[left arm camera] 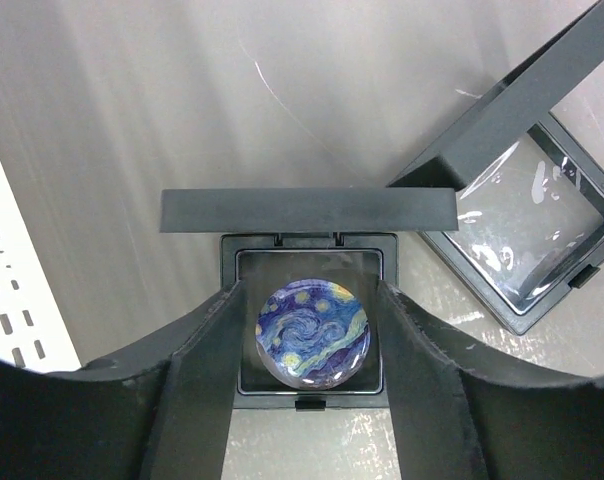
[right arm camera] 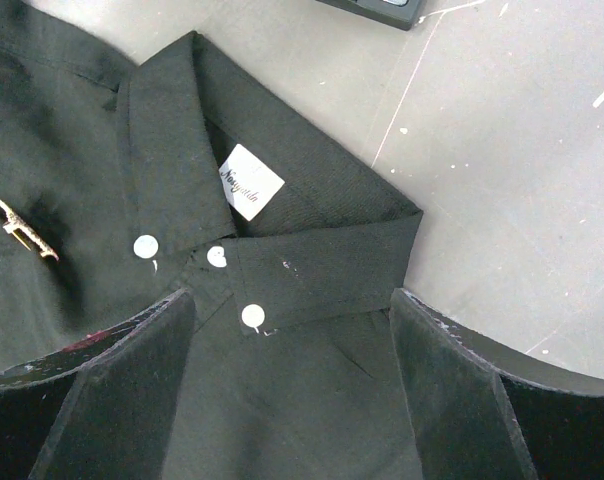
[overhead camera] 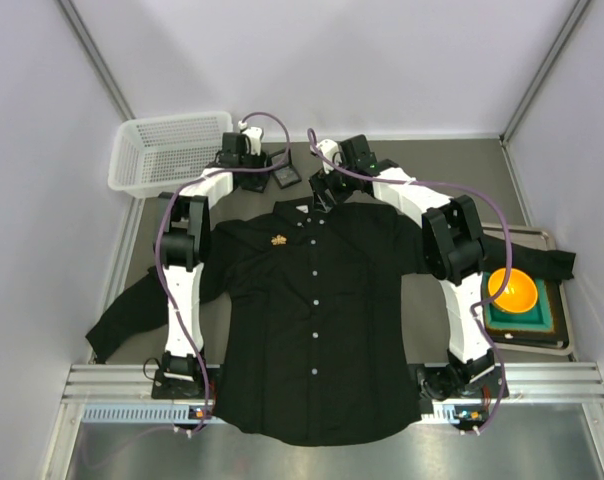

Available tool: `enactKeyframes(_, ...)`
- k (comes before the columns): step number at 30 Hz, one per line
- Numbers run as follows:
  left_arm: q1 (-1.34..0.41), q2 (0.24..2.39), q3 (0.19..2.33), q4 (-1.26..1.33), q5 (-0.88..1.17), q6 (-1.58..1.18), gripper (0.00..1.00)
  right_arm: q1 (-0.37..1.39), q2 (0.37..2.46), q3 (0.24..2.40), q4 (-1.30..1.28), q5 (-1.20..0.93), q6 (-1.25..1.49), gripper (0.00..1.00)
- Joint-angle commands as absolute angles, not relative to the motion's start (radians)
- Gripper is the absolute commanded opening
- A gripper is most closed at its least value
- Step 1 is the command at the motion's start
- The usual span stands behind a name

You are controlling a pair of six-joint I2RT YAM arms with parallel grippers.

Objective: Pin the brooch onto the clothing
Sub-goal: Pick up the brooch from the brooch box.

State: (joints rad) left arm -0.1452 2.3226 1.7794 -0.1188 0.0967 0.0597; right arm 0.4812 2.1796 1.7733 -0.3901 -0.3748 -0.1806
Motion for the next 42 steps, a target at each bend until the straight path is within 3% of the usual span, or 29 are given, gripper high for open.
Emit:
enactKeyframes(1, -0.117, 2.37, 1.812, -0.215, 0.083, 0.034, 0.58, 0.476, 2.117, 1.789, -0.37, -0.377, -0.175, 0.77)
enactKeyframes(2, -0.117, 2.37, 1.815, -0.222, 0.084, 0.034, 0.55, 0.476, 2.115, 1.789, -0.371, -0.377, -0.175, 0.77)
enactKeyframes(3, -0.117, 2.37, 1.816, -0.222, 0.086, 0.035, 0.45, 0.474, 2.115, 1.789, -0.371, -0.377, -0.175, 0.77)
enactKeyframes(7, -0.117, 2.359, 1.819, -0.216, 0.092, 0.04, 0.3, 0.474, 2.115, 1.789, -0.371, -0.38, -0.175, 0.77)
enactKeyframes(15, -0.12, 2.312, 1.796, -0.18, 0.117, 0.04, 0.27, 0.474, 2.112, 1.781, -0.371, -0.391, -0.176, 0.77)
enactKeyframes(18, -0.129, 2.277, 1.752, -0.14, 0.144, 0.063, 0.37, 0.474, 2.108, 1.776, -0.371, -0.4, -0.181, 0.77)
enactKeyframes(23, -0.15, 2.203, 1.697, -0.083, 0.16, 0.107, 0.43, 0.474, 2.1, 1.773, -0.373, -0.403, -0.179, 0.77)
enactKeyframes(29, -0.161, 2.181, 1.69, -0.103, 0.13, 0.143, 0.62, 0.472, 2.094, 1.77, -0.373, -0.41, -0.176, 0.77)
enactKeyframes(42, -0.169, 2.206, 1.712, -0.164, 0.046, 0.152, 0.68, 0.474, 2.095, 1.769, -0.373, -0.411, -0.173, 0.78)
